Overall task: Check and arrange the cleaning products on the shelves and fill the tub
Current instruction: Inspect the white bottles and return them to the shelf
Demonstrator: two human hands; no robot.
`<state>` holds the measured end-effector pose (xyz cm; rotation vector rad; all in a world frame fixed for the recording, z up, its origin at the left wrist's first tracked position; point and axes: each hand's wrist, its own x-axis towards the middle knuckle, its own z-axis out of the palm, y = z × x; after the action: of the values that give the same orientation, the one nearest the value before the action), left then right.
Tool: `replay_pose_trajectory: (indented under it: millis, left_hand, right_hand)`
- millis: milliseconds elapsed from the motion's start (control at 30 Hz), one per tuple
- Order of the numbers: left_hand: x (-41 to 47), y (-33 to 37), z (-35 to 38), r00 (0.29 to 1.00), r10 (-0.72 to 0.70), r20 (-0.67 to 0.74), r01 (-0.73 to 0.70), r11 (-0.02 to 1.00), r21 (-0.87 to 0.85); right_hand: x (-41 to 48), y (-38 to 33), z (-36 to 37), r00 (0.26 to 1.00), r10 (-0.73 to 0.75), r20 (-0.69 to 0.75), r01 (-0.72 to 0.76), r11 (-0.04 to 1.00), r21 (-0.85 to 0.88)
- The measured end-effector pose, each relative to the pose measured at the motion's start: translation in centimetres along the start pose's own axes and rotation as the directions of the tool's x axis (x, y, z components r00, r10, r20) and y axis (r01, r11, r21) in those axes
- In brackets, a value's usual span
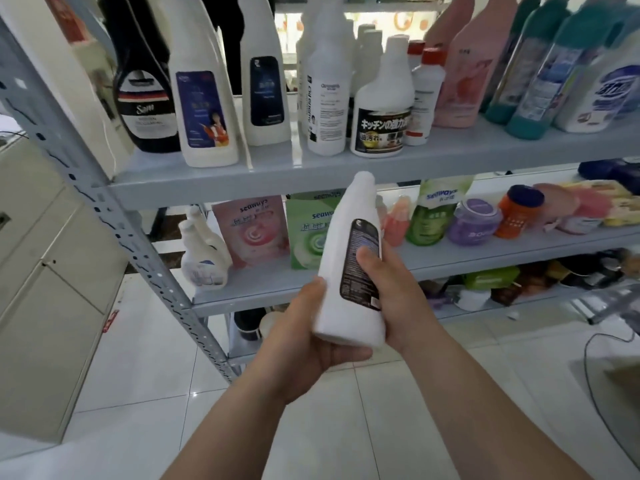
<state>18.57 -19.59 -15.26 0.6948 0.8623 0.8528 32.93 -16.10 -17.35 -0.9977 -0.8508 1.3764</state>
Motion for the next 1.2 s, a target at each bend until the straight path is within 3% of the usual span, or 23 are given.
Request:
replay_pose_trajectory:
  millis: [100, 367, 467, 533, 633, 700, 800, 933, 1100, 1133, 1200]
  left_hand:
    - [1.0, -0.6, 1.4, 0.985, 0.07, -0.155, -0.047, 0.988, 0.15]
    - [3.1, -2.2, 4.8, 0.895, 0.343, -0.286, -0.14, 0.824, 0.55]
    - [3.8, -2.8, 6.1, 0.867, 0.352, -0.353, -0.16, 0.867, 0.472]
    - [4.4, -3.2, 6.3, 0.883, 0.221, -0.414, -0.107, 0.954, 0.281]
    - [4.6, -3.4, 6.7, 0.964, 0.026, -0.266, -0.015, 0.999, 0.042]
    - [4.9, -3.5, 6.4, 0.985, -0.01, -0.17, 0.008, 1.0, -0.009]
    - [5.1, -3.3, 5.5, 0.985, 0.094, -0.142, -0.077, 0.989, 0.127]
    - [4.7, -2.9, 4.1, 0.988, 0.127, -0.089, -0.1, 0.96, 0.262]
    - [4.1, -1.6, 2.4, 0.893, 0.398, -0.209, -0.189, 0.754, 0.629]
    - [4.1, -1.5, 2.1, 0.881, 0.407, -0.242, -0.174, 0.753, 0.635]
    - [4.1, -1.3, 1.7, 0.877, 0.35, -0.329, -0.183, 0.876, 0.445]
  right_hand:
    - [-0.1, -0.9, -1.9, 1.0, 0.002, 0.006, -0.002, 0.997, -0.083]
    - [0.5, -2.9, -5.5, 0.987, -0.062, 0.151, 0.086, 0.984, -0.158]
    - [1.1, -3.4, -6.6, 0.983, 0.01, 0.183, 0.001, 0.998, -0.062]
    - [1.5, -3.6, -7.1, 0.969, 0.078, 0.234, -0.089, 0.995, 0.035]
    - [1.9, -3.8, -7.9, 0.925, 0.107, 0.364, -0.144, 0.987, 0.075]
    - [2.0, -3.8, -8.1, 0.909, 0.088, 0.406, -0.121, 0.991, 0.056]
    - [2.3, -3.8, -7.4, 0.961, 0.068, 0.268, -0.074, 0.997, 0.014]
    - [2.1, -3.9, -5.9, 0.987, -0.039, 0.155, 0.063, 0.987, -0.151]
    - [1.3, -3.2, -3.8, 0.987, -0.117, 0.107, 0.137, 0.971, -0.196]
    - [1.4, -2.8, -3.6, 0.987, -0.114, 0.111, 0.134, 0.973, -0.189]
    - [1.6, -2.3, -3.2, 0.99, -0.072, 0.122, 0.091, 0.983, -0.159]
